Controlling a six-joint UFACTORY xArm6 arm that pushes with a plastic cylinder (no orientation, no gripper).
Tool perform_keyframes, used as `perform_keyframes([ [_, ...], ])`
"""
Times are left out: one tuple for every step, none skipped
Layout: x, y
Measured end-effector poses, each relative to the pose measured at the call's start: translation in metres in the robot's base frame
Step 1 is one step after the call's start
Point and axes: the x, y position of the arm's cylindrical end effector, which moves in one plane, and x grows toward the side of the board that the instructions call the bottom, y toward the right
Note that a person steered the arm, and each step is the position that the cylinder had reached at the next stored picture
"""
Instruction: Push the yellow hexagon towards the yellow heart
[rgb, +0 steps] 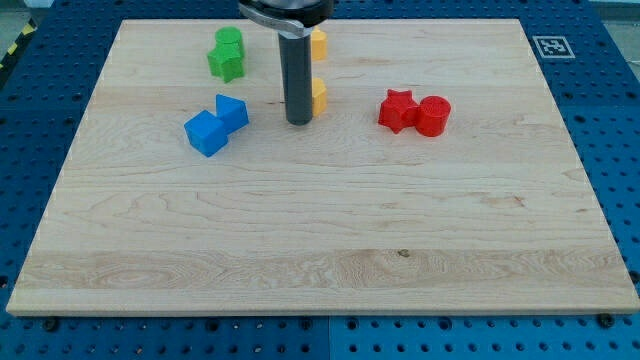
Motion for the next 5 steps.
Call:
perform_keyframes([
  [-0.005,0.008],
  [-0.013,0.008],
  [-0.022,0.008],
  [-0.037,0.008],
  [-0.051,0.008],
])
